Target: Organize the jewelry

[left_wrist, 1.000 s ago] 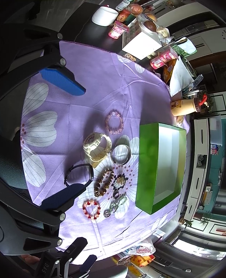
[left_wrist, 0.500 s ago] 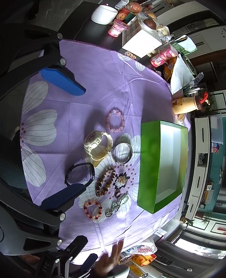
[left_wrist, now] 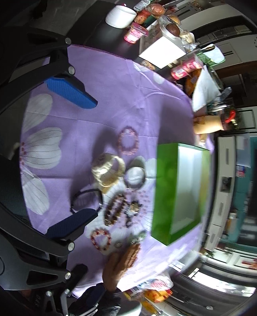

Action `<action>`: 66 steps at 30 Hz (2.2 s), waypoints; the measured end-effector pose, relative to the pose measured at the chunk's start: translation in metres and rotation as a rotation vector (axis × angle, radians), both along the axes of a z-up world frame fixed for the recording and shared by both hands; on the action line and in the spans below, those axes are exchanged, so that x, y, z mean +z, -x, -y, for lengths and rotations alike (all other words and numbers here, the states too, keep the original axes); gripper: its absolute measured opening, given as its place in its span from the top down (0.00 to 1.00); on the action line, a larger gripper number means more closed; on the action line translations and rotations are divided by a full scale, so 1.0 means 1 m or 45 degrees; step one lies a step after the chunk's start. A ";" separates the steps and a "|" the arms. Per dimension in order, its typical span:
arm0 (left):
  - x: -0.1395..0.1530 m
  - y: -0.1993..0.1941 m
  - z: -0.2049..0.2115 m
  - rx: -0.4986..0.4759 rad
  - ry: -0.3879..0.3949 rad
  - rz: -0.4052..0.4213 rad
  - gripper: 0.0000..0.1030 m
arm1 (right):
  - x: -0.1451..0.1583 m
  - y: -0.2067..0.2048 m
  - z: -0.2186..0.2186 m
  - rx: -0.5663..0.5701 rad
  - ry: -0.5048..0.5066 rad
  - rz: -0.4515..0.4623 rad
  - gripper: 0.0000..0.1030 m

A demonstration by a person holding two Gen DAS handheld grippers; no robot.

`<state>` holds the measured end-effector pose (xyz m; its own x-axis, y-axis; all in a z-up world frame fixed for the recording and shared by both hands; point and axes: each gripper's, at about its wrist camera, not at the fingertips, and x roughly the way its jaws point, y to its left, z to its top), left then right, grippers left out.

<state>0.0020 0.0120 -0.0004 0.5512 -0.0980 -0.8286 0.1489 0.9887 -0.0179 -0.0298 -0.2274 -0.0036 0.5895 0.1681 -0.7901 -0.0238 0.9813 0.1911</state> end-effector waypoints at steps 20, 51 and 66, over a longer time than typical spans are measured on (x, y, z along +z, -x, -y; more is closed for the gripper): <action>-0.014 -0.011 -0.109 0.283 -0.061 0.024 0.02 | 0.002 -0.023 -0.118 0.396 -0.040 0.105 0.01; -0.018 -0.008 -0.001 -0.007 -0.150 -0.011 0.02 | 0.001 -0.005 -0.014 0.018 0.064 0.101 0.01; -0.022 -0.006 0.011 -0.055 -0.183 -0.031 0.02 | -0.004 0.001 -0.008 -0.019 0.081 0.077 0.01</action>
<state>0.0083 0.0012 -0.0227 0.5287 -0.0001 -0.8488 0.1924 0.9740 0.1197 -0.0304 -0.2196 -0.0078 0.6387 0.1098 -0.7616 -0.0186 0.9917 0.1274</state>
